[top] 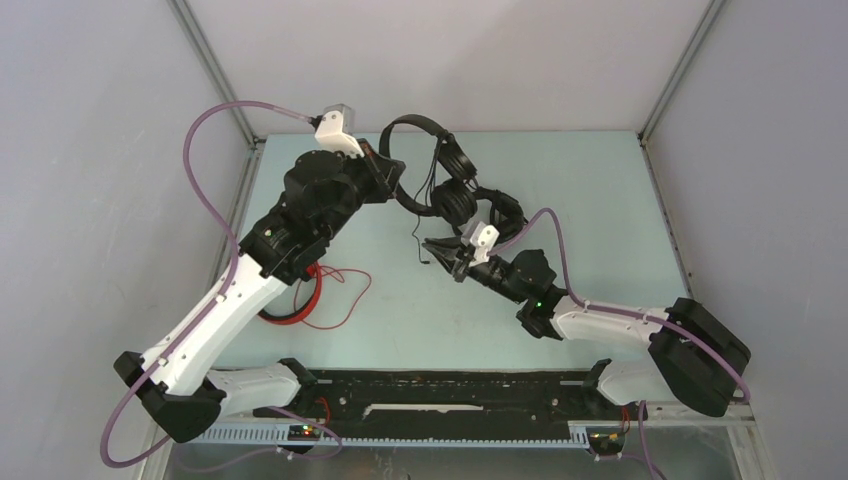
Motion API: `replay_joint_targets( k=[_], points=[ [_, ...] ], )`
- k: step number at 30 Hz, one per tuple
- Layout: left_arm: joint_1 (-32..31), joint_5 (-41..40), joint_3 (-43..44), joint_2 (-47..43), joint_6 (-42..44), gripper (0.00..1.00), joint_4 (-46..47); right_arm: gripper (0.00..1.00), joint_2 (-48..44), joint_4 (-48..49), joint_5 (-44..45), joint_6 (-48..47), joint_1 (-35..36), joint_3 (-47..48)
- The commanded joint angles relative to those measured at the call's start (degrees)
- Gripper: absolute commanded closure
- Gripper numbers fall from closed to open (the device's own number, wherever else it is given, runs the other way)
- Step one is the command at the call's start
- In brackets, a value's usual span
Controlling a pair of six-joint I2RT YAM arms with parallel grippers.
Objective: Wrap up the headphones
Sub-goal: Wrap the headphones cable around the headphones.
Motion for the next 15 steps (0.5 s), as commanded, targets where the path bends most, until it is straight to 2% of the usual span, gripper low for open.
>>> replay_joint_targets(
  k=[1, 6, 9, 11, 15],
  points=[
    [-0.15, 0.49, 4.58, -0.77, -1.65, 1.00, 2.59, 0.80, -1.50, 0.19, -2.86, -0.87, 0.52, 1.56],
    [-0.20, 0.88, 4.60, -0.61, -1.72, 1.00, 2.76, 0.61, -2.05, 0.80, -4.06, -0.66, 1.25, 1.62],
    [-0.19, 1.19, 4.87, -0.49, -1.99, 1.00, 2.73, 0.59, -1.16, 2.05, -3.88, -0.26, 1.31, 1.65],
    [-0.13, 1.38, 4.93, -0.44, -2.17, 1.00, 2.77, 0.64, -0.50, 2.49, -3.06, -0.15, 1.35, 1.60],
    [-0.18, 1.55, 5.36, -0.40, -2.16, 1.00, 2.52, 1.00, 0.15, 1.81, -2.46, -0.42, 1.30, 1.56]
  ],
)
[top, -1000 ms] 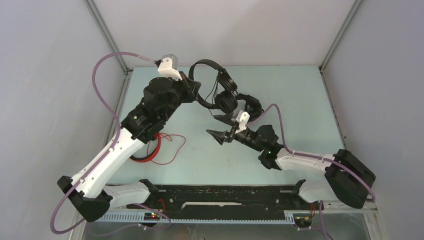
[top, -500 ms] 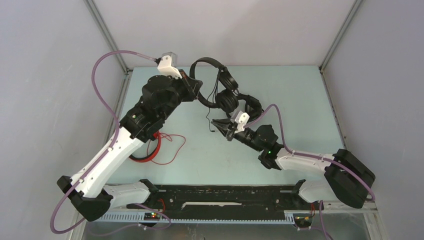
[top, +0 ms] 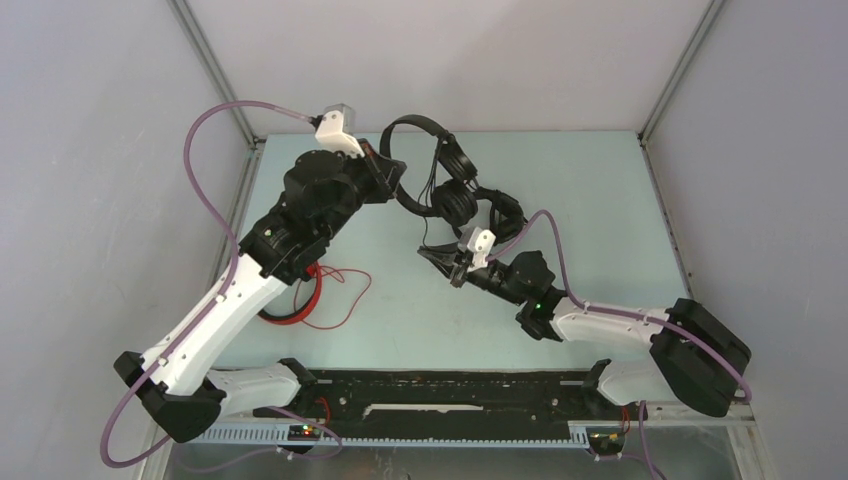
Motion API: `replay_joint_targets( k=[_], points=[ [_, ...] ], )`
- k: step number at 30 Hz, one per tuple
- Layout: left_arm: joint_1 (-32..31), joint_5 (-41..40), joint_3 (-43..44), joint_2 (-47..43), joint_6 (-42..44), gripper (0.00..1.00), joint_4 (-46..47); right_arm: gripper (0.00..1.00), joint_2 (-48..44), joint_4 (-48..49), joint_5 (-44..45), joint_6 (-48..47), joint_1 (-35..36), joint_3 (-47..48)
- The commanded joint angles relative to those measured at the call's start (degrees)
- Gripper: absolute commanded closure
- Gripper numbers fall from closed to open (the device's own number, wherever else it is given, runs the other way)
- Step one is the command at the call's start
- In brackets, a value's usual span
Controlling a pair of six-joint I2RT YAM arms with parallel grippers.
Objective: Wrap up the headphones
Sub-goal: Wrap the headphones cable around the headphones.
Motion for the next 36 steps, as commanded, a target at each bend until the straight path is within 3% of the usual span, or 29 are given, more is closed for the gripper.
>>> replay_joint_targets(
  k=[1, 16, 28, 32, 36],
  points=[
    [-0.12, 0.91, 5.55, -0.36, -1.82, 1.00, 2.16, 1.00, 0.46, 1.86, 1.03, 0.09, 0.27, 1.52],
    [6.09, 4.68, 10.20, -1.14, -1.18, 1.00, -4.12, 1.00, -0.09, 2.79, -4.03, 9.32, -5.51, -3.81],
    [10.34, -4.39, 6.81, 2.59, 6.89, 1.00, 3.68, 1.00, -0.90, 4.25, -7.38, 9.26, 3.80, -3.89],
    [10.55, 2.80, 7.81, 2.90, 5.90, 1.00, 0.94, 1.00, -1.08, 3.54, -5.29, 11.16, 0.51, -3.89],
    [10.61, 14.14, 8.22, 2.29, 12.41, 1.00, -4.53, 1.00, -2.84, 2.07, -7.25, 18.41, -6.70, -3.89]
  ],
)
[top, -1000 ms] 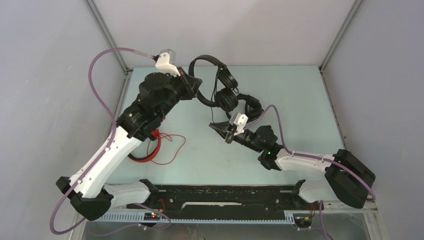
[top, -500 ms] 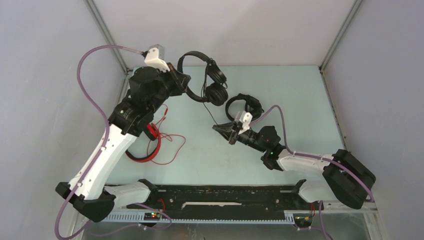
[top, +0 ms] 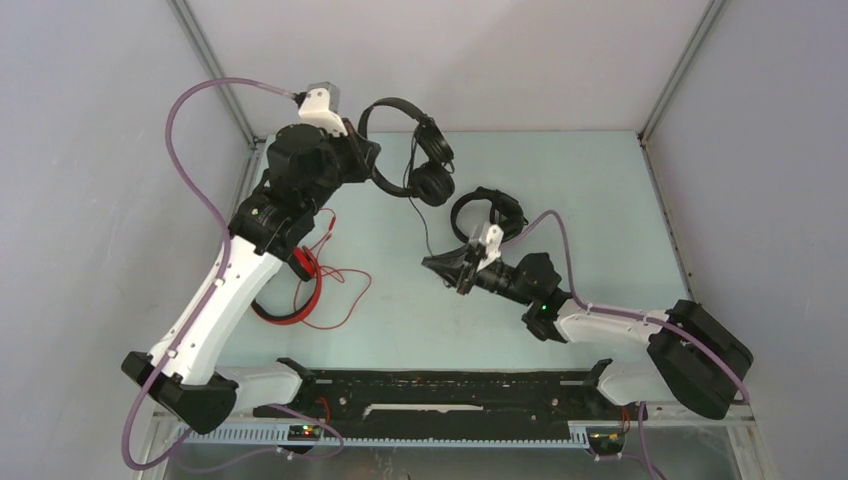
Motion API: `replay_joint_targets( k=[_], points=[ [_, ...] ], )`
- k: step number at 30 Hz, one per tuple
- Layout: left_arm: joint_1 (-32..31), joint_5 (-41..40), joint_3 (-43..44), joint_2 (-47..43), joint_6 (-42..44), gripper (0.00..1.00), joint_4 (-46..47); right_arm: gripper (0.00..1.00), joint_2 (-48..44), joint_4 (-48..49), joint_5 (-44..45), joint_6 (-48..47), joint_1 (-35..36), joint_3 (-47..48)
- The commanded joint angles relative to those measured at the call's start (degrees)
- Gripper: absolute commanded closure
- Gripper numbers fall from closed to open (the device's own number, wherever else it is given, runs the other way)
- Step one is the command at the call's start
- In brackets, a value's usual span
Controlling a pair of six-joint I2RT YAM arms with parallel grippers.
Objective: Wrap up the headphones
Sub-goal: Wrap the headphones cable around the headphones.
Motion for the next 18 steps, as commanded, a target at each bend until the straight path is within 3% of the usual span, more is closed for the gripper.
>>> replay_joint_targets(
  k=[1, 8, 14, 18],
  points=[
    [0.36, 13.95, 2.05, -1.91, 7.69, 1.00, -2.37, 1.00, -3.37, -1.87, -1.00, 8.28, -6.76, -0.27],
    [0.32, 28.64, -3.18, -3.80, 28.99, 1.00, -8.51, 1.00, -8.70, -13.99, -11.07, 21.77, -17.08, 2.21],
    [-0.67, 27.22, -10.02, -4.57, 48.70, 1.00, -8.28, 1.00, -12.36, -31.81, -20.64, 23.15, -19.51, 8.82],
    [-1.14, 26.72, -15.80, -5.94, 60.69, 1.00, -4.00, 1.00, -13.13, -35.96, -24.15, 28.47, -20.31, 10.94]
  ],
)
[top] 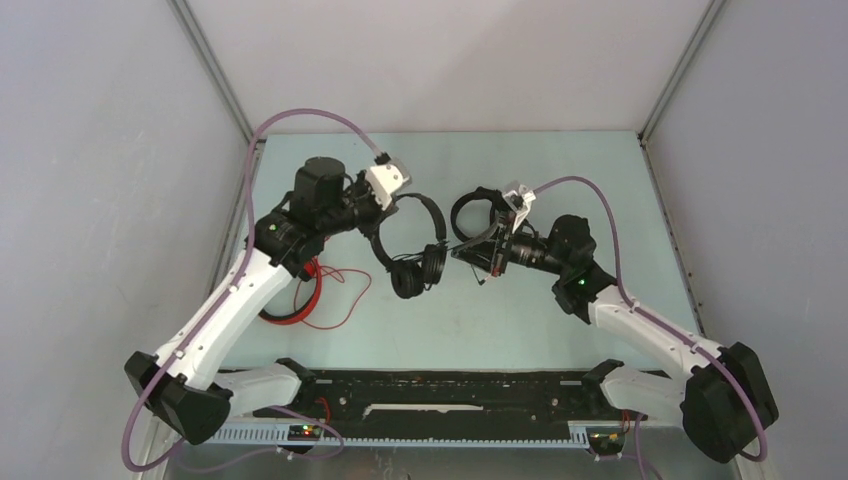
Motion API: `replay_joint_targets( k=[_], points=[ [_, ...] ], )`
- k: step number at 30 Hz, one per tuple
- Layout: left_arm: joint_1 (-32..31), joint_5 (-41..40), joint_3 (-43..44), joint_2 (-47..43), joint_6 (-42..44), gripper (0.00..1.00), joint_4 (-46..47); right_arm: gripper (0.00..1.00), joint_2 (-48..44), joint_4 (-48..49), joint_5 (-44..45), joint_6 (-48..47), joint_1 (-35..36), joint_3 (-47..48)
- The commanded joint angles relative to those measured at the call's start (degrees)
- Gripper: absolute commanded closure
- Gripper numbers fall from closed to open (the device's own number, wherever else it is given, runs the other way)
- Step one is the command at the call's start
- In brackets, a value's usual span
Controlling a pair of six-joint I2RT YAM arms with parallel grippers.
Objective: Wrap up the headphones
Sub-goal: Wrap the headphones cable around the headphones.
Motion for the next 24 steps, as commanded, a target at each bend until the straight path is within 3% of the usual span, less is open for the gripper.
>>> replay_joint_targets(
  k=[1, 8, 16, 19, 22, 24],
  points=[
    [-0.50, 0.44, -5.79, -3.03, 18.93, 1.00, 4.85, 1.00, -1.34, -8.27, -6.76, 8.01, -2.01, 4.07],
    [-3.25, -10.26, -6.84, -0.31, 21.41, 1.00, 8.71, 1.00, 2.14, -0.58, -11.96, 21.89, -2.44, 4.46],
    [-5.50, -20.16, -8.41, 0.59, 20.25, 1.00, 12.36, 0.96, 4.19, 7.31, -10.76, 31.99, -2.42, 4.53],
    [-5.60, -21.48, -8.64, 0.74, 18.80, 1.00, 13.65, 0.92, 5.02, 6.95, -10.67, 31.11, -1.74, 4.52],
    [-5.86, -21.86, -8.45, 0.85, 17.46, 1.00, 14.43, 0.99, 5.95, 4.24, -10.12, 29.62, -1.47, 4.46],
    [-5.94, -22.37, -8.69, 0.83, 17.12, 1.00, 15.17, 0.98, 6.09, 4.25, -10.19, 29.88, -1.30, 4.46]
  ],
)
